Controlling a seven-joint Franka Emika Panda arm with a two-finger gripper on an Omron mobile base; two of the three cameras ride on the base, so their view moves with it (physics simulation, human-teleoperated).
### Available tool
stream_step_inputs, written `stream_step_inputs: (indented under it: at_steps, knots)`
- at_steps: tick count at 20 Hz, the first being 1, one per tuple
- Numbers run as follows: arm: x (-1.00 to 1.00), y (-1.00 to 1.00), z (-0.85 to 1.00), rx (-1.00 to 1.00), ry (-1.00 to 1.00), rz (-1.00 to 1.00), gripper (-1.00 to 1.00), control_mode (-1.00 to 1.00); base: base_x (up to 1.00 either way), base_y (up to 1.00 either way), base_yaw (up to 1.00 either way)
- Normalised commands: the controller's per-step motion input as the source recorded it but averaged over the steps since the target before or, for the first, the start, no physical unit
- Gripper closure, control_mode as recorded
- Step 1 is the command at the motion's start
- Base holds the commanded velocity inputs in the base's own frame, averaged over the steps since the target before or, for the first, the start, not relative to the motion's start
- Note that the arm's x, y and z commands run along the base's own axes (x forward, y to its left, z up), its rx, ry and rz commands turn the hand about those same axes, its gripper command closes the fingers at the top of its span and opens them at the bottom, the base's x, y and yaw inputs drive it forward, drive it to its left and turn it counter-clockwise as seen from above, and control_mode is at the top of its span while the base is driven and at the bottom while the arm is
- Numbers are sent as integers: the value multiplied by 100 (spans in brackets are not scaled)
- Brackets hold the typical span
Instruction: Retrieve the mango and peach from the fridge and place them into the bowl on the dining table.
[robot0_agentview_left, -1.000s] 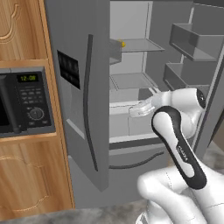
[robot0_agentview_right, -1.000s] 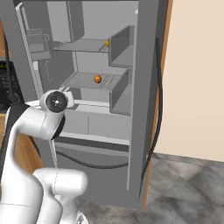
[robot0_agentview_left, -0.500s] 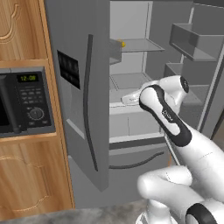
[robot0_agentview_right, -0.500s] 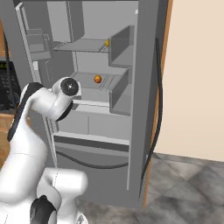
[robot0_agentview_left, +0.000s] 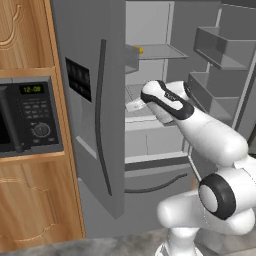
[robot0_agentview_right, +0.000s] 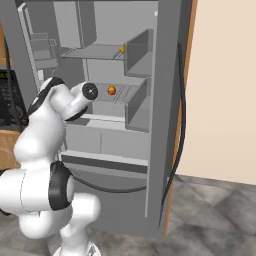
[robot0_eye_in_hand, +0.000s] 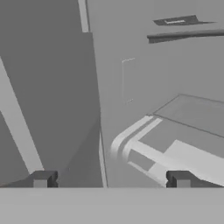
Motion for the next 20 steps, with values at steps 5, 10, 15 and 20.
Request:
stream_step_inputs:
  at_steps: [5,10,15,20]
  knots:
    - [45,78,-59,0,-10,8,-100,-100,0,0,0]
    - [-46,100,-92,-1,-25,14,-100,-100,0,0,0]
    - [-84,100,-77,-9,-42,15,-100,-100,0,0,0]
    - [-43,100,-16,-16,-39,6,-100,-100,0,0,0]
